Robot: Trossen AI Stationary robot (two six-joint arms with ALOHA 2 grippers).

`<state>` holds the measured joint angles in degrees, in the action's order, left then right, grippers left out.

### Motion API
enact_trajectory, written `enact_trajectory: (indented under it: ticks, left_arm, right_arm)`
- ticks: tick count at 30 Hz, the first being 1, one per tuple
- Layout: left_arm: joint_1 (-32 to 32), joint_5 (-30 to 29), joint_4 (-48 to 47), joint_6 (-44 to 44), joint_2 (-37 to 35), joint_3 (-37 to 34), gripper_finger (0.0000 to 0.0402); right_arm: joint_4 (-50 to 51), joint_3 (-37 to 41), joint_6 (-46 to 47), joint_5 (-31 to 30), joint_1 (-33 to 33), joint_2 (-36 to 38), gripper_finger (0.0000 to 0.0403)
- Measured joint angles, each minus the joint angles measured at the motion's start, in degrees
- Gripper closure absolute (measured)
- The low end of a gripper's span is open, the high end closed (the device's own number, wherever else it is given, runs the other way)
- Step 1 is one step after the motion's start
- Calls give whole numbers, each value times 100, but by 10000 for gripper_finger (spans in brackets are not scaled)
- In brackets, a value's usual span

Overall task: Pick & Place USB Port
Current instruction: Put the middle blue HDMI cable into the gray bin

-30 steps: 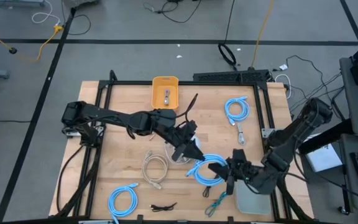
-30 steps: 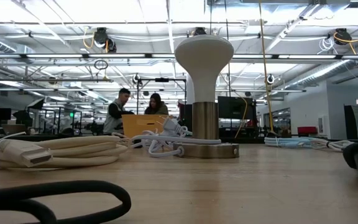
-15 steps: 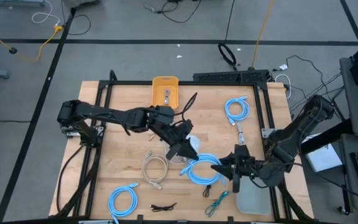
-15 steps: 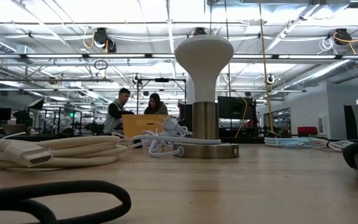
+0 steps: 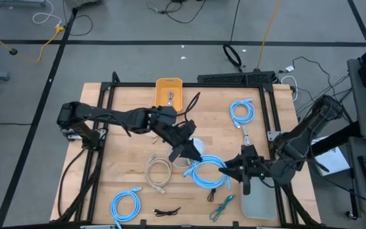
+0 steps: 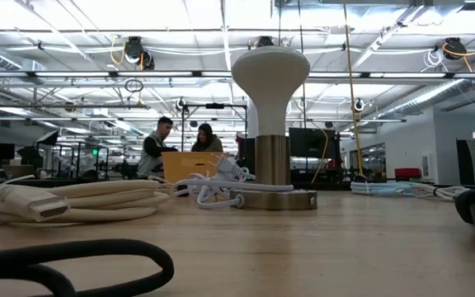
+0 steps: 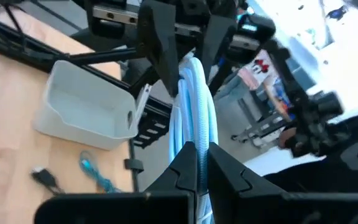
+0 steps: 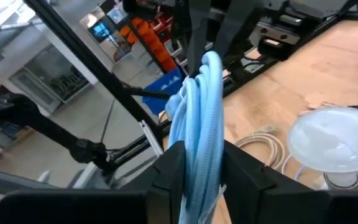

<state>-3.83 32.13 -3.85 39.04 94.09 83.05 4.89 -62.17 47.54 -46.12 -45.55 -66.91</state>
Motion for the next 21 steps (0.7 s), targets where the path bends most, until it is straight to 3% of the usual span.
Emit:
enact_trajectory:
  ticks: [7, 21]
  left_arm:
    - [132, -202, -635, -367, -433, -19, 389]
    - [164, -248, -428, -268, -490, -7, 389]
  right_arm:
    - [-66, -13, -31, -4, -115, 408, 287]
    - [99, -7, -25, 358, 241, 235, 284]
